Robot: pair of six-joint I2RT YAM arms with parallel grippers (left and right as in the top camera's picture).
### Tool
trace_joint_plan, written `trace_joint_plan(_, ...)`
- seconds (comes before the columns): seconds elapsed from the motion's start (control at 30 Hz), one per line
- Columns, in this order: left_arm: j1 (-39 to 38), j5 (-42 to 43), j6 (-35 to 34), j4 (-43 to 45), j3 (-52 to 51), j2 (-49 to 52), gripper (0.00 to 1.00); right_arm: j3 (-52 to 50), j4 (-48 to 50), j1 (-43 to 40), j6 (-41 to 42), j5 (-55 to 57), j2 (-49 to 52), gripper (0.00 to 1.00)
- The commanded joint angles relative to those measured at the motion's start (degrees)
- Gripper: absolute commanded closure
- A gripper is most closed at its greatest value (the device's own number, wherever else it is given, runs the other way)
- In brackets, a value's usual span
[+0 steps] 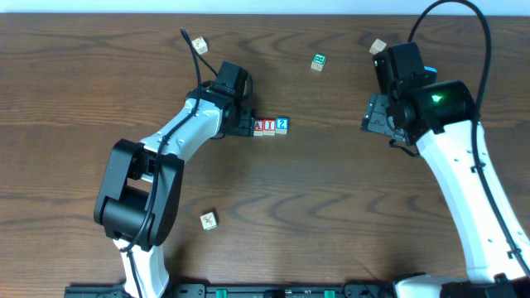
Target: Spell out Ai2
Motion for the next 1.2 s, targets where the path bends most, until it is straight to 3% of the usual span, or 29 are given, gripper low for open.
trace_joint_plan(0.0,0.0,-0.6,-1.3,0.0,0.8,0.3,0.27,0.4,-0.2,-0.5,0.5,1.2,-0.4,0.17)
trace_joint_plan(0.73,0.0,3.0,-1.1,0.0,0.8,0.3,0.29,0.4,-0.2,-0.5,0.5,1.2,-0.4,0.17)
trace_joint_plan(0.8,0.0,0.2,-1.1,0.0,0.8,0.3,0.29,0.4,-0.2,-0.5,0.5,1.2,-0.4,0.17)
trace_joint_plan(0.93,0.6,-14.3,-1.8,-0.6,0.8,0.2,0.31,0.4,-0.2,-0.5,0.5,1.2,-0.4,0.17)
trace_joint_plan(1.17,3.1,-15.5,-1.7,-5.2,4.0,-10.2,0.31,0.4,-0.6,-0.4,0.5,1.8,-0.5,0.19)
